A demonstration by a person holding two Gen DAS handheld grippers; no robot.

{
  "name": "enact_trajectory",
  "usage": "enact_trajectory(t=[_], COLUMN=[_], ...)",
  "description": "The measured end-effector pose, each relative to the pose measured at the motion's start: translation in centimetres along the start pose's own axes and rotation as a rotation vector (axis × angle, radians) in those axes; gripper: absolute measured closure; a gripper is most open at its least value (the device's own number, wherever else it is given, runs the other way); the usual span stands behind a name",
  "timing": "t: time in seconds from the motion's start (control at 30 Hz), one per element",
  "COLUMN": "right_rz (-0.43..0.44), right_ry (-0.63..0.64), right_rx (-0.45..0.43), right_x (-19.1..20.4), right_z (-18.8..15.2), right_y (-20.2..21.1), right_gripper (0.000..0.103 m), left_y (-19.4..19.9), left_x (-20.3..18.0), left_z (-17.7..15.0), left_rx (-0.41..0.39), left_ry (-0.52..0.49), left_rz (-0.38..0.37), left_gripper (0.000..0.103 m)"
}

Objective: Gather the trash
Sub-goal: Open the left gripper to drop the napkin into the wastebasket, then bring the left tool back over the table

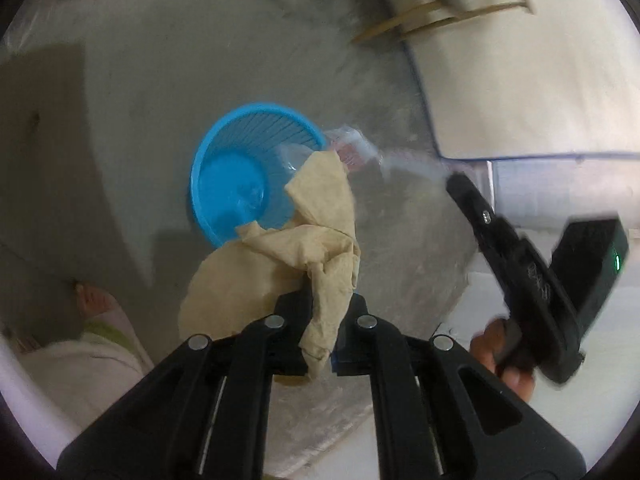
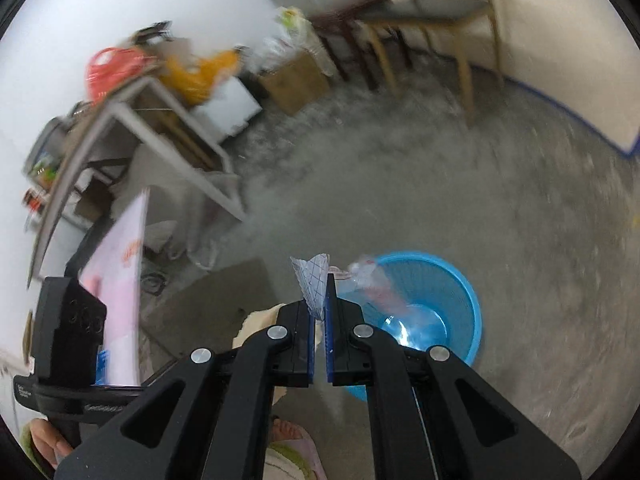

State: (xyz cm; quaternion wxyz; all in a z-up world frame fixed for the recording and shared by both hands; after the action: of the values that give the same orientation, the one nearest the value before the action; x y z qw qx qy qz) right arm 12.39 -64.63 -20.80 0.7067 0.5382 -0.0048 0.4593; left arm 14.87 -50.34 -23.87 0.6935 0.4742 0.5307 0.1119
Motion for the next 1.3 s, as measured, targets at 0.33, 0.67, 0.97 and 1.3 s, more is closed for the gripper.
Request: enact_trajectory(t=[0.33, 0.67, 0.97, 1.3], right_rz=[-0.032, -0.013, 0.008, -0.021], right_ry=[-0.157, -0.117, 0.032, 0.262], right_rx=[0.11, 0.055, -0.019, -0.038], right_x=[-7.4, -7.2, -3.1, 6.0], right_z=[-0.3, -0.2, -2.1, -8.0], right_y=[-6.8, -4.7, 0.9, 8.4], right_gripper=[0.081, 0.056, 0.047, 0.026], left_y=[-7.8, -0.3, 16.0, 27.6], left_x=[1.0, -1.7, -3.7, 3.1], left_z=[4.6, 5.5, -1.2, -18.2], left_rx=[0.067, -0.06, -0.309, -0.589], left_ry=[0.135, 0.021, -0.271, -0.382], left_rz=[0.049, -0.005, 0.085, 0.34], left_gripper=[0.06, 0.06, 0.055, 0.035])
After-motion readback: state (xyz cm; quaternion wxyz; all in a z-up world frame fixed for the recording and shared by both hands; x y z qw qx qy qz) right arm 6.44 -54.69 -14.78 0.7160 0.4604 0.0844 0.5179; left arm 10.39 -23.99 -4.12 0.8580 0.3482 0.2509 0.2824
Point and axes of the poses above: each gripper's, at about its wrist camera, not at the fingertips, and y roughly against the way its jaws point, x to its left, z to its top, the point moved 9 cm from there along -y, roughly the way its jaws point, and after that the axes turned 6 degrees about -y, right-handed, at the moved point
